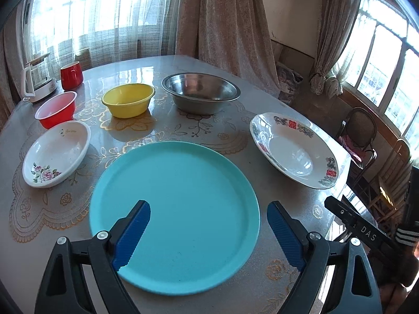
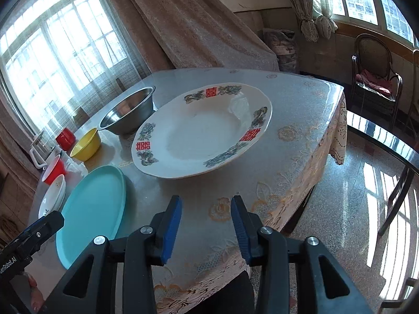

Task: Organize plates and bowls
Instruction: 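Reach the left tool to the large red-character white plate and grasp its rim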

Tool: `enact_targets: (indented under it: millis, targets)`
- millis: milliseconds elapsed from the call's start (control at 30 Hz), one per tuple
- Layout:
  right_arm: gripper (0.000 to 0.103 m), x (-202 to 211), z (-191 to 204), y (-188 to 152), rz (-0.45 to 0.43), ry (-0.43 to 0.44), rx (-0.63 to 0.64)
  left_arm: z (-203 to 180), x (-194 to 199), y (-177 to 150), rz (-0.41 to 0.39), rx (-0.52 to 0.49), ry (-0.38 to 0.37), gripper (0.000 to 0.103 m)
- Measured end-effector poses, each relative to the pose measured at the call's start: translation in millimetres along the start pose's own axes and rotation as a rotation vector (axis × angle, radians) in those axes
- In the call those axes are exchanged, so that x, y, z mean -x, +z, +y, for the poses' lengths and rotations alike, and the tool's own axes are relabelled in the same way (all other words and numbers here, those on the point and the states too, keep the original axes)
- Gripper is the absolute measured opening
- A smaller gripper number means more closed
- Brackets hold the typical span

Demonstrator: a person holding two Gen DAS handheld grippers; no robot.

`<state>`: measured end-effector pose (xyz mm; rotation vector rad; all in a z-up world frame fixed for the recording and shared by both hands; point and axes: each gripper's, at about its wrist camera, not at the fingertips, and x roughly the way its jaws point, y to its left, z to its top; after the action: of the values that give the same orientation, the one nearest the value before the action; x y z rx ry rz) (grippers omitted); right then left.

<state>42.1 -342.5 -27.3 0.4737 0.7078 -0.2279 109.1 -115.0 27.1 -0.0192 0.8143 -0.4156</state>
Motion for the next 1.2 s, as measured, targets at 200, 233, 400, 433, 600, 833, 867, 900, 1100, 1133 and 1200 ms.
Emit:
enact_targets:
  millis: [200, 233, 400, 433, 600, 833, 867, 900, 1100, 1133, 1200]
  targets:
    - [0.041, -1.5, -30.9, 27.8, -0.098, -0.010, -0.081, -13.0, -17.9, 26.1, 0.003, -0.015, -0.031, 0.091]
    - [0.041, -3.0, -33.7, 32.9, -0.111, -0.013, -0.080, -15.6, -21.8, 30.8, 0.008, -0.018, -0.034, 0.091]
    - [0.041, -18.4, -47.7, 59.1, -0.150, -0.047, -0.076, -27.9, -44.5, 49.4, 0.049, -0.013, -0.060, 0.091]
    - [0.041, -23.7, -50.7, 64.1, -0.140, -0.055, -0.081, -30.8, -48.5, 52.3, 0.054, -0.012, -0.064, 0.091]
    - [0.041, -48.4, -64.7, 80.7, -0.132, -0.042, -0.112, -40.4, -75.3, 64.5, 0.108, 0.013, -0.086, 0.091]
    - [0.041, -70.9, -72.7, 86.6, -0.095, -0.002, -0.148, -41.0, -105.0, 73.1, 0.171, 0.073, -0.092, 0.095]
    - [0.041, -73.4, -72.2, 85.8, -0.089, 0.012, -0.152, -41.0, -107.6, 73.7, 0.172, 0.077, -0.090, 0.095]
    - [0.041, -75.7, -71.7, 84.9, -0.080, 0.021, -0.153, -41.3, -108.9, 74.2, 0.166, 0.076, -0.094, 0.095]
    - [0.031, -84.8, -69.7, 83.5, -0.073, 0.049, -0.147, -48.2, -114.0, 80.5, 0.112, 0.034, -0.124, 0.093]
    - [0.028, -87.1, -68.2, 84.1, -0.072, 0.052, -0.146, -49.4, -115.9, 81.5, 0.108, 0.027, -0.123, 0.093]
    - [0.025, -89.4, -66.1, 85.0, -0.075, 0.042, -0.137, -51.9, -122.7, 83.5, 0.113, 0.011, -0.117, 0.093]
